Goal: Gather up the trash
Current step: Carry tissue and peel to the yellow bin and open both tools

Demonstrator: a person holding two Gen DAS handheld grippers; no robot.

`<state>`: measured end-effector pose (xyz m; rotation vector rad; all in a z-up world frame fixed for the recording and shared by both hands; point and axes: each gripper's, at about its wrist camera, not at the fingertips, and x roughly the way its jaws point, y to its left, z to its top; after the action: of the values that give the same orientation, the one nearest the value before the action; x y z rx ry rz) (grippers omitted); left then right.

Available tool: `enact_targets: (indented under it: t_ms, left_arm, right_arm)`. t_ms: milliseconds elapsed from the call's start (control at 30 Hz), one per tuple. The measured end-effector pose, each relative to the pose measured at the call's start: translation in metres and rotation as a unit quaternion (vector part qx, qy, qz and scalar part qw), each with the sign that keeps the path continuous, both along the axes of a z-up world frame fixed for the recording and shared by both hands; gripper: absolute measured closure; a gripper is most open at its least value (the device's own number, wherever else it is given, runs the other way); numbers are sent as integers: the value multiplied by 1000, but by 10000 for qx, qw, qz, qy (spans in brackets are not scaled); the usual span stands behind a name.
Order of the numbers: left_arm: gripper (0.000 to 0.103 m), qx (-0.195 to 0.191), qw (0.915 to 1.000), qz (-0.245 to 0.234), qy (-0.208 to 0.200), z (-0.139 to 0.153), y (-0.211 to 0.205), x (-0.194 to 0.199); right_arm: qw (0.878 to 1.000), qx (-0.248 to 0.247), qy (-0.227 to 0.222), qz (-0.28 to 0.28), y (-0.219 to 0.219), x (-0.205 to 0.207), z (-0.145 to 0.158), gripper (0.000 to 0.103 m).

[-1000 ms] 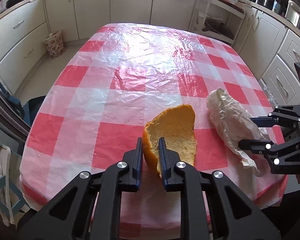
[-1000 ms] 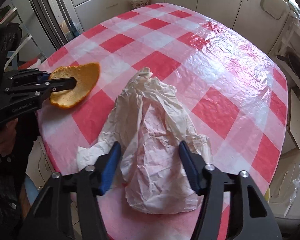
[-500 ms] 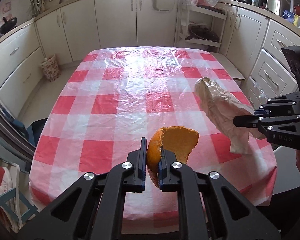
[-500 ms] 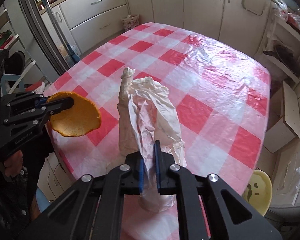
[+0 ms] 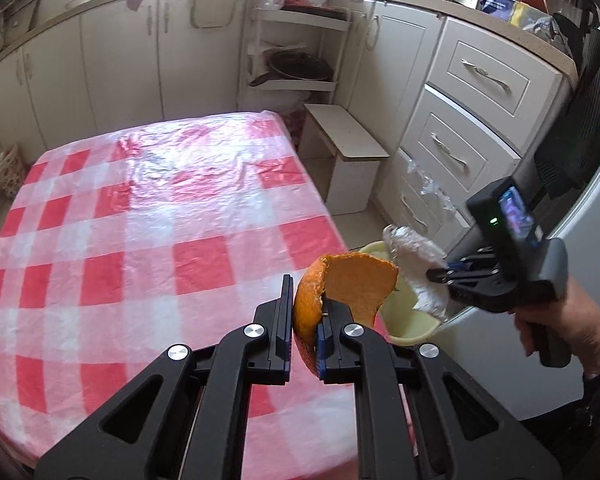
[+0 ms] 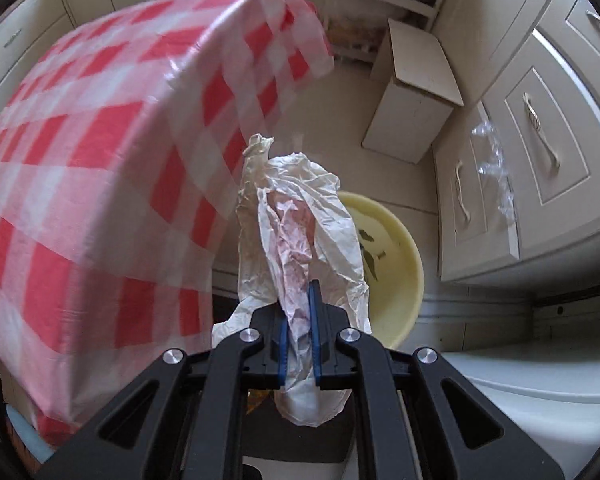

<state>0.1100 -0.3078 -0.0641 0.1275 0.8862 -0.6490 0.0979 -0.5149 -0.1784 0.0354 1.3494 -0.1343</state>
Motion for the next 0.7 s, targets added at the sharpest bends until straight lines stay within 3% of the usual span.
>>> enact_targets:
  t_ms: [67, 100, 133, 200, 267, 367, 433, 567, 633, 667, 700]
  left_arm:
    - [94, 1, 9998, -156, 86, -7, -28, 2]
    - [94, 2, 9997, -218, 131, -11, -38, 3]
    - [94, 42, 9995, -257, 168, -15, -52, 5]
    - [94, 83, 9990, -366, 244, -24, -73, 7]
    - [94, 117, 9983, -452, 354, -33, -89, 10]
    - [94, 238, 9965, -574, 554, -51, -121, 11]
    - [94, 324, 9948, -632, 724, -62, -139, 11]
    - [93, 755, 9887, -785, 1031, -86, -189, 11]
    - [77, 988, 9845, -816, 1200, -102, -216, 15]
    - [64, 1070, 9824, -842, 1276, -109, -226, 18]
    - [60, 1124, 9816, -827, 1300, -115, -234, 20]
  right_arm:
    - [9998, -34, 194, -101, -7, 7, -18, 93]
    - [9994, -81, 284, -205, -13, 11, -27, 86]
    - [9989, -102, 329, -311, -21, 10, -31, 67]
    - [9978, -145, 312, -570, -38, 8, -32, 47]
    - [9946, -68, 141, -1027, -59, 0, -22, 47]
    - [9837, 41, -491, -1728, -90, -11, 17, 46]
    - [9741, 128, -1033, -2006, -99, -19, 48, 39]
    - [9507, 154, -2215, -2165, -100, -31, 113, 31]
    - [9396, 137, -2656, -2156, -95, -36, 136, 27]
    - [9362, 139, -2787, -2135, -93, -38, 143, 27]
    - [9345, 145, -2859, -2116, -95, -36, 146, 27]
